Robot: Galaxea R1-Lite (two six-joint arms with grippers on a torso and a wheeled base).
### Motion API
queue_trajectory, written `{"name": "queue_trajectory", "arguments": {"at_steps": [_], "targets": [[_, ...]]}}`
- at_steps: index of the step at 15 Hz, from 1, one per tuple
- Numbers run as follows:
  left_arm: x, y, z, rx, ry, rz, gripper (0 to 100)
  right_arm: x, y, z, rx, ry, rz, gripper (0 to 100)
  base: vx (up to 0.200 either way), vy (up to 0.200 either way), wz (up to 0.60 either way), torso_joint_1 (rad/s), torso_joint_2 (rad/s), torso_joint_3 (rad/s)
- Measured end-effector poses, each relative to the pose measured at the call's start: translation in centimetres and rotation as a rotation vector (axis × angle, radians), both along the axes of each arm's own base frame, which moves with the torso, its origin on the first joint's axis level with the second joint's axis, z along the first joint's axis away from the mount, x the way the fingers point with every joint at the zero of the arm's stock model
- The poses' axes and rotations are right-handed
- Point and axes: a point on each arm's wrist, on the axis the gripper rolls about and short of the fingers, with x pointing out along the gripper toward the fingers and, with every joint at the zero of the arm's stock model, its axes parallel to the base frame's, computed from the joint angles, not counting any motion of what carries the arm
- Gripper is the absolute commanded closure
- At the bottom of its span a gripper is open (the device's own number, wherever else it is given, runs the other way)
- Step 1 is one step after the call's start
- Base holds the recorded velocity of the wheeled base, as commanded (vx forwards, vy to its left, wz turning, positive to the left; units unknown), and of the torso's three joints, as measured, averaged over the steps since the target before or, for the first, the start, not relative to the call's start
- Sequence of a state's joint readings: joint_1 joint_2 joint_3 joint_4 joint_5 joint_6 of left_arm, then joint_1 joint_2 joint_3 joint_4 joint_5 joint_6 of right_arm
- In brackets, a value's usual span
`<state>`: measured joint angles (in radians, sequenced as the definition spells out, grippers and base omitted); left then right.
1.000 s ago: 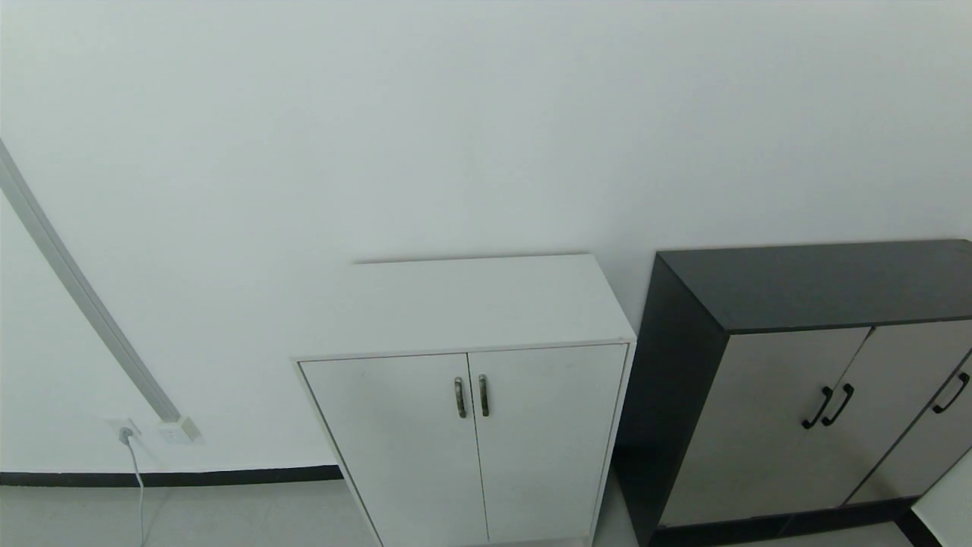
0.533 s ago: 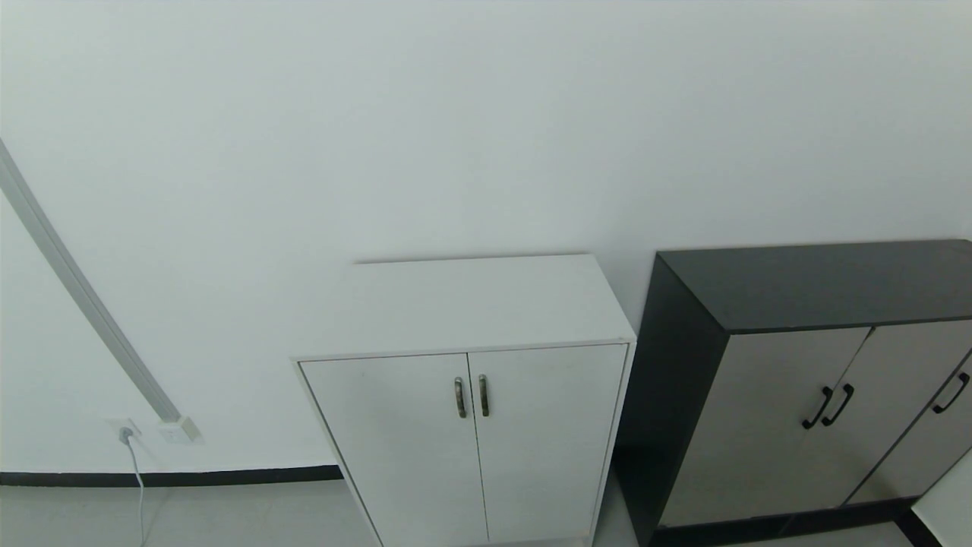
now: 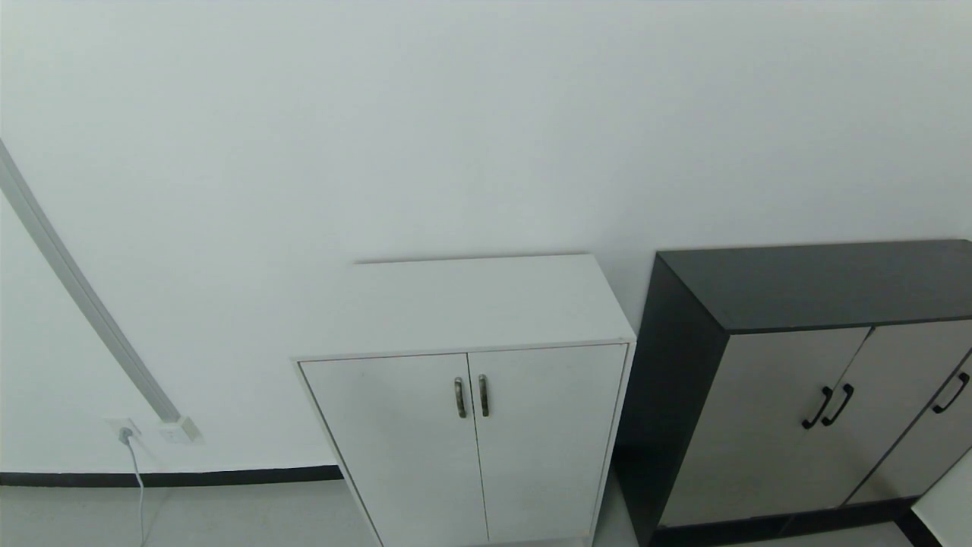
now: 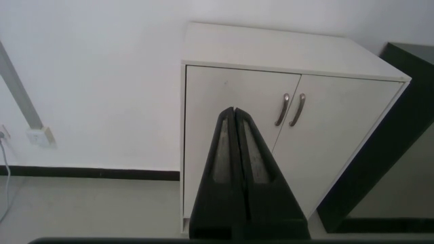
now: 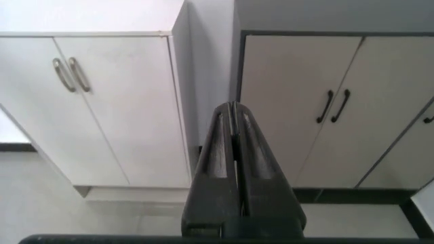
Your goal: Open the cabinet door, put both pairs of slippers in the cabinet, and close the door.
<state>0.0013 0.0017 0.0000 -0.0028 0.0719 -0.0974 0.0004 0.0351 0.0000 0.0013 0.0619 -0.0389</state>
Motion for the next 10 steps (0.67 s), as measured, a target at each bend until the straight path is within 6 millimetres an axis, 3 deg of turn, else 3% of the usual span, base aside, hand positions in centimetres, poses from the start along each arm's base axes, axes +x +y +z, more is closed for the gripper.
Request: {"name": "queue_trajectory", "arguments": {"at_steps": [10], "targets": [[0.0,-0.02,0.0,0.004,0.0,-0.01,100,-0.26,-0.13,0.0,0.072,-0.04,-0.067,100,0.0,0.0,0.0,0.0,0.0,0.0]]}}
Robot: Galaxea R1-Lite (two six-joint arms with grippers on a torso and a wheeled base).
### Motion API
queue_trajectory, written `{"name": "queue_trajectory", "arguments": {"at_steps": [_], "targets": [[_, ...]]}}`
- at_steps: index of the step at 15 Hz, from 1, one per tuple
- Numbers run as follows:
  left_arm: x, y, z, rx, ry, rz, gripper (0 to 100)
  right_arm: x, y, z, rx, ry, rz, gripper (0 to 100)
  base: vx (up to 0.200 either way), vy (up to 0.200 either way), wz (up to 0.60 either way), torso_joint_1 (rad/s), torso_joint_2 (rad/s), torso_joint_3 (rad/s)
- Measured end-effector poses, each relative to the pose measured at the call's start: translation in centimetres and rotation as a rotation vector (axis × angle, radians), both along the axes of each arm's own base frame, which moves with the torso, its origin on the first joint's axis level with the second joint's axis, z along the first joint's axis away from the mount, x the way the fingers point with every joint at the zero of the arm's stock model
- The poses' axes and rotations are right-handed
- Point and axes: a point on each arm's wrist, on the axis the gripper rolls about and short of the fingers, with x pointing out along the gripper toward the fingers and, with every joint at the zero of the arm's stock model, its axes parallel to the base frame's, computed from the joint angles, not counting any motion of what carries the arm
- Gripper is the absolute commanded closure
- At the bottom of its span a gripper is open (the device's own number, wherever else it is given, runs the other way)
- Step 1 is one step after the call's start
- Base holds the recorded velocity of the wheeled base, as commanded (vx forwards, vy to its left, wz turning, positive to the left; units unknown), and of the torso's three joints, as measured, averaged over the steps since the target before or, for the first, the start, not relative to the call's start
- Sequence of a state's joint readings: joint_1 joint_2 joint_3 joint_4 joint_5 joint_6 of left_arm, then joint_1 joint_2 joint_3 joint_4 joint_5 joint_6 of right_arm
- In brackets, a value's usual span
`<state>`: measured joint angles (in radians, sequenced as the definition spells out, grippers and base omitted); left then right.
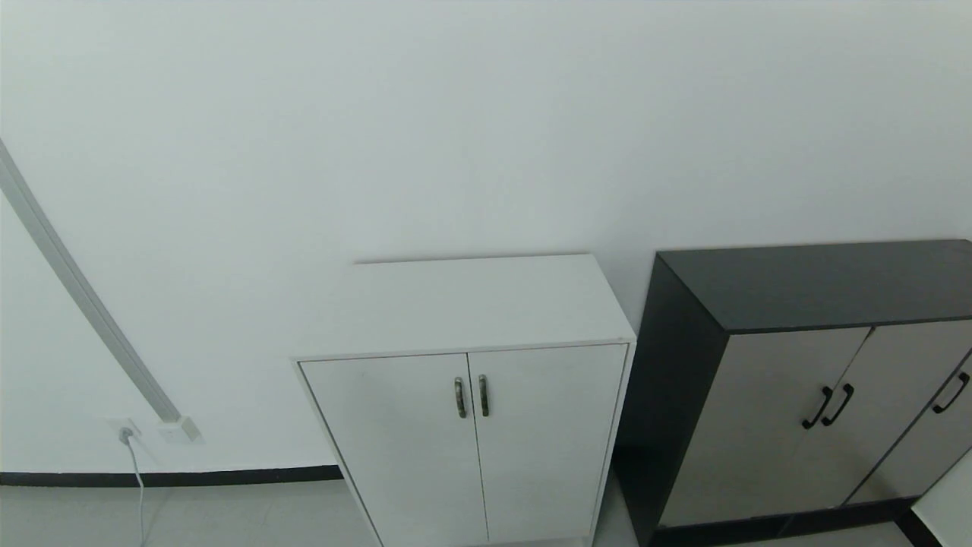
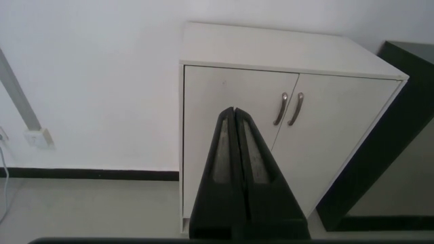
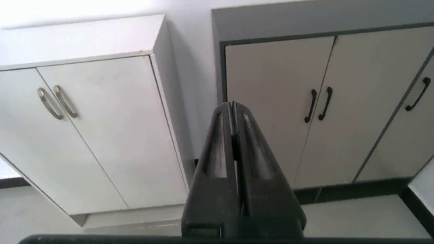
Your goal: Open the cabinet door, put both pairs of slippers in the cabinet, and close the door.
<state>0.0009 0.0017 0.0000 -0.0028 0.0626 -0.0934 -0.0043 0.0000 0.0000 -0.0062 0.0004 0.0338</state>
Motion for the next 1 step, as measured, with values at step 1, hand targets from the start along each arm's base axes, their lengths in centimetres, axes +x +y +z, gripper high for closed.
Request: {"name": "queue_trajectory", "arguments": {"at_steps": [1], "targets": [[0.0,0.0,0.0,0.0,0.0,0.0,100,0.0,0.0,0.0,-0.002,0.0,0.001,100,0.0,0.0,0.0,0.0,0.0,0.0]]}}
